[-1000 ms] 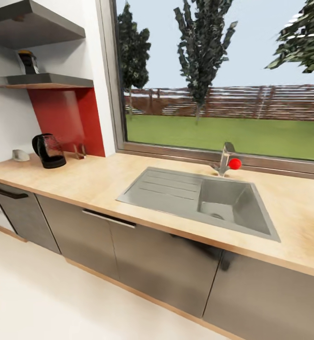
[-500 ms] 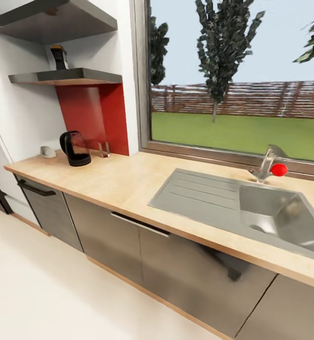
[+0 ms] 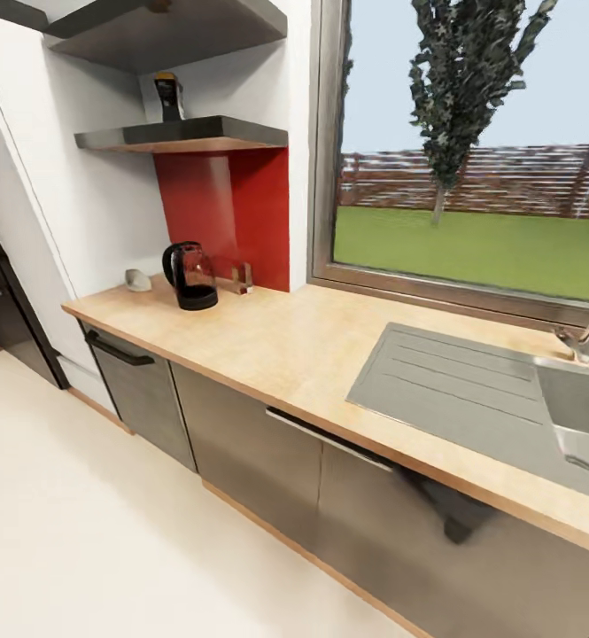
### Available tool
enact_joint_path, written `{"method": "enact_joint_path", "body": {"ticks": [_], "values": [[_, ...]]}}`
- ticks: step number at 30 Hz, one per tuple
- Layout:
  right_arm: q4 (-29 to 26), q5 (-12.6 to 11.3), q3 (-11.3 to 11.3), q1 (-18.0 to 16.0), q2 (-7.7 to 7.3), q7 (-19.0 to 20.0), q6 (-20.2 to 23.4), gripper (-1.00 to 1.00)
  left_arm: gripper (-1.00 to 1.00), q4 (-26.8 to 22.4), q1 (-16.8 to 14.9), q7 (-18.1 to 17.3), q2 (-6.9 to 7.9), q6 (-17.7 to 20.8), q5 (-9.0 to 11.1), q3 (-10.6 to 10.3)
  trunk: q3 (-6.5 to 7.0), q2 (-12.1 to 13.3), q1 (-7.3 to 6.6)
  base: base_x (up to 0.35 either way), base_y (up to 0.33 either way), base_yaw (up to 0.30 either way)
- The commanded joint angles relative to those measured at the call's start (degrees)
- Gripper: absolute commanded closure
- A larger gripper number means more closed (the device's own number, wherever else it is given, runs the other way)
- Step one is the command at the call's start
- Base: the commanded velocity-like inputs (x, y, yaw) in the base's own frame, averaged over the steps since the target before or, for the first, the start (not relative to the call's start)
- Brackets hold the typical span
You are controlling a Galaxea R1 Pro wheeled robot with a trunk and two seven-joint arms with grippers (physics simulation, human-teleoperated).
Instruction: Set up a coffee station on the kitchen countertop: keep the coffee maker on the countertop, move the bottle of coffee from the kitchen shelf to the counter next to the coffee maker, place a paper coffee filter on top of the coffee maker, put the saucer next to the coffee maker with the coffee cup on the saucer, and place the electric kettle next to the coffee maker.
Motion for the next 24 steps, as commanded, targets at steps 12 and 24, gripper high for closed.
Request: {"method": "enact_joint_path", "body": {"ticks": [12, 24], "values": [[0.01, 0.02, 0.02, -0.01, 0.00, 0.02, -0.05, -1.00, -1.00, -0.08, -0.06, -0.01, 0.05, -0.09, 0.15, -0.01, -0.86, -0.02, 0.02, 0.179, 0.294, 0.176], [0.02, 0.09, 0.12, -0.01, 0.00, -0.01, -0.12, -1.00, -1.00, -0.15, -0.04, -0.01, -0.02, -0.09, 0.11, -0.01, -1.51, -0.02, 0.02, 0.179, 0.294, 0.141]]}}
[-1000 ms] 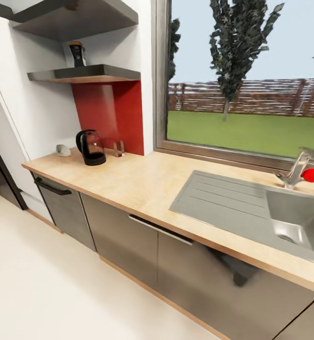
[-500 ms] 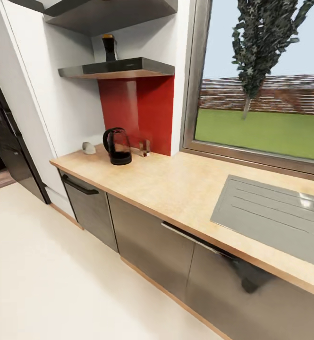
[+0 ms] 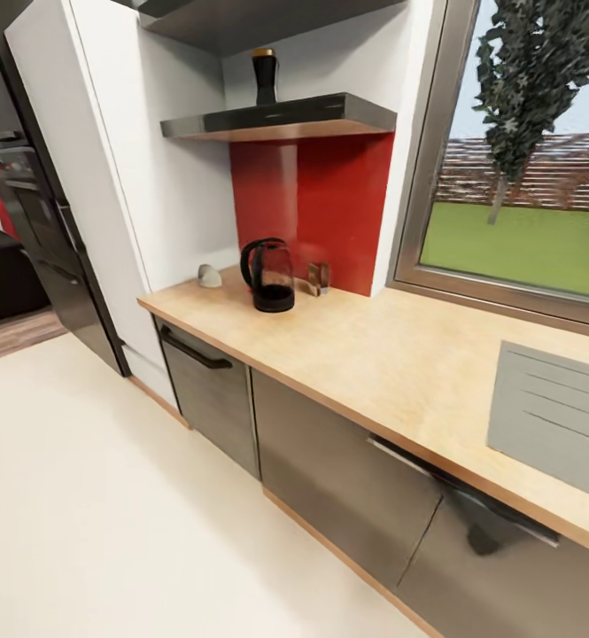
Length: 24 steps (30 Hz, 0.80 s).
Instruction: Set up a coffee station on the kitchen countertop: keep the coffee maker on the countertop, move the bottle of coffee from the kitchen shelf to the counter next to the coffee maker, place a paper coffee filter on top of the coffee maker, put the saucer next to the coffee maker with the coffee cup on the saucer, and place the electric kettle next to the coffee maker.
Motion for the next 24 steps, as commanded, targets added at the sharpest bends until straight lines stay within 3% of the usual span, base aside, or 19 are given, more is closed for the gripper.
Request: {"method": "enact_joint_path", "body": {"ticks": [1, 24], "values": [[0.03, 0.06, 0.06, -0.01, 0.00, 0.02, -0.10, -1.00, -1.00, -0.05, 0.00, -0.01, -0.01, -0.09, 0.11, -0.01, -0.05, -0.02, 0.02, 0.190, 0.293, 0.023], [0.07, 0.08, 0.12, -0.01, 0.06, 0.10, -0.17, -1.00, -1.00, -0.04, 0.01, -0.01, 0.15, -0.09, 0.11, -0.01, -0.07, -0.02, 0.02, 0.197, 0.284, 0.002]]}}
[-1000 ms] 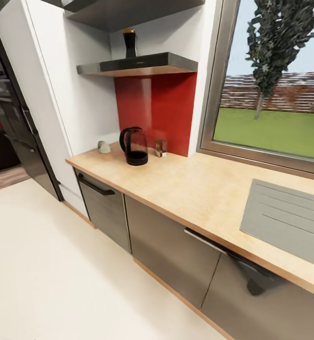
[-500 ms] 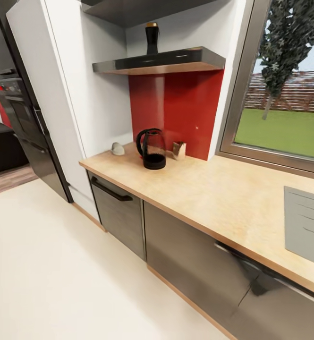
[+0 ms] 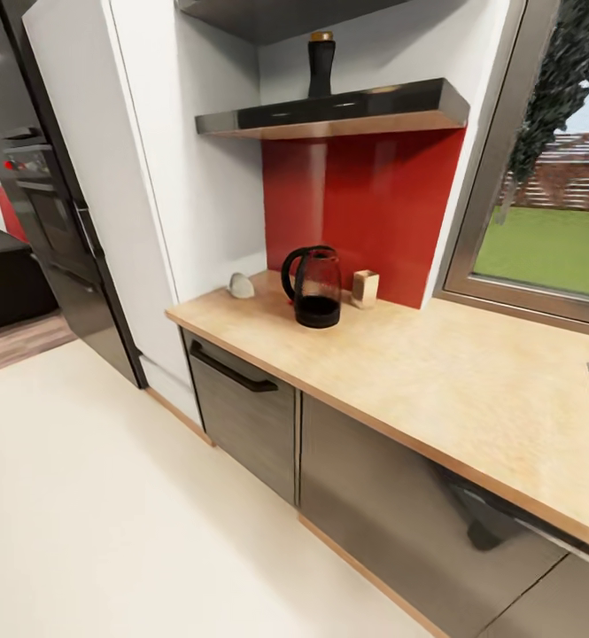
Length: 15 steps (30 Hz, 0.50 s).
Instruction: Set up a coffee station on the kitchen countertop: keep the coffee maker on the countertop, move the bottle of coffee from the kitchen shelf to the counter next to the coffee maker, place a paper coffee filter on top of the coffee maker, put the saucer next to the coffee maker with the coffee cup on the saucer, and place the electric kettle next to the coffee maker.
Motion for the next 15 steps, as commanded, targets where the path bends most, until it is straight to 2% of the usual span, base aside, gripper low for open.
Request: {"method": "enact_joint_path", "body": {"ticks": [1, 15], "values": [[-0.01, 0.02, 0.02, -0.01, 0.00, 0.02, -0.08, -1.00, -1.00, -0.05, 0.01, -0.01, 0.00, -0.10, 0.11, -0.01, -0.04, -0.02, 0.02, 0.190, 0.284, 0.000], [-0.11, -0.01, -0.07, -0.01, -0.06, 0.11, -0.07, -1.00, -1.00, -0.06, 0.00, -0.01, 0.08, -0.10, 0.11, -0.01, -0.04, -0.02, 0.02, 0.190, 0.284, 0.000]]}}
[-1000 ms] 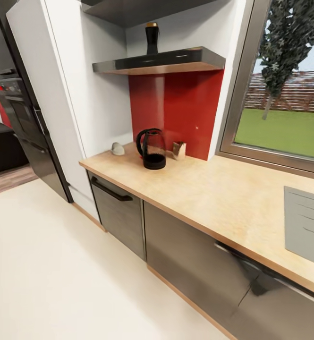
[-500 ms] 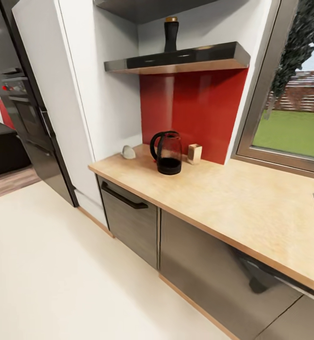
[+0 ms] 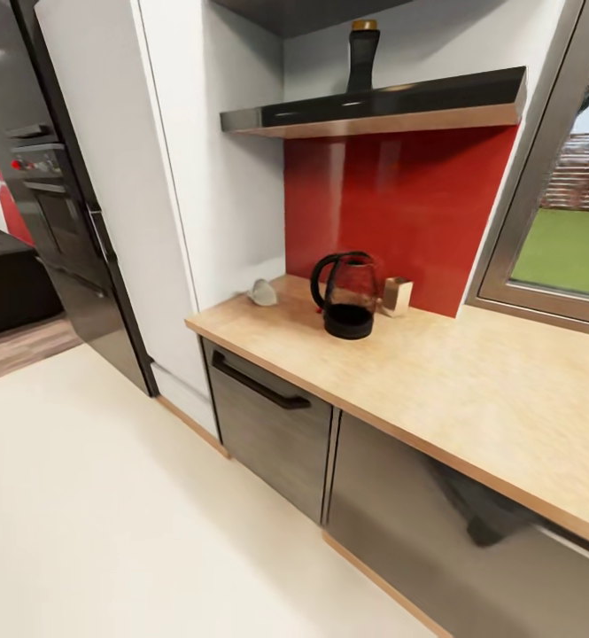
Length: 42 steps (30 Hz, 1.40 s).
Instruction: Set up a coffee station on the kitchen countertop: keep the coffee maker on the countertop, move the bottle of coffee from the kitchen shelf to the counter next to the coffee maker, place a paper coffee filter on top of the coffee maker, put the saucer next to the coffee maker with the coffee cup on the saucer, and place the electric kettle next to the coffee maker.
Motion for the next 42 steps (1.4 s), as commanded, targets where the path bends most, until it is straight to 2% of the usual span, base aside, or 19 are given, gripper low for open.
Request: {"method": "enact_joint_path", "body": {"ticks": [1, 7, 17, 24, 34, 42], "values": [[0.01, 0.03, 0.03, -0.01, 0.00, 0.03, -0.08, -1.00, -1.00, -0.05, 0.01, -0.01, -0.03, -0.10, 0.11, -0.01, -0.04, -0.02, 0.02, 0.190, 0.284, 0.000], [-0.03, 0.02, 0.03, -0.01, 0.00, 0.12, -0.08, -1.00, -1.00, -0.03, 0.00, -0.01, 0.08, -0.10, 0.11, -0.01, -0.04, -0.02, 0.02, 0.190, 0.284, -0.014], [0.04, 0.02, -0.04, -0.01, 0.00, 0.12, -0.08, -1.00, -1.00, 0.04, 0.08, -0.01, -0.07, -0.08, 0.06, -0.01, -0.04, -0.02, 0.02, 0.148, 0.299, -0.247], [0.04, 0.02, -0.05, -0.01, 0.00, 0.07, -0.08, -1.00, -1.00, 0.04, 0.08, -0.01, -0.21, -0.06, 0.04, -0.01, -0.04, -0.02, 0.02, 0.022, 0.313, -0.279], [-0.05, 0.02, 0.04, -0.01, 0.10, 0.03, -0.08, -1.00, -1.00, -0.04, 0.01, -0.01, -0.16, -0.02, 0.03, -0.01, -0.04, -0.02, 0.02, 0.001, 0.313, -0.039], [-0.13, -0.01, 0.04, -0.01, 0.17, 0.03, -0.08, -1.00, -1.00, -0.05, -0.03, -0.01, -0.16, -0.06, 0.03, -0.01, -0.04, -0.02, 0.02, 0.000, 0.229, -0.241]]}}
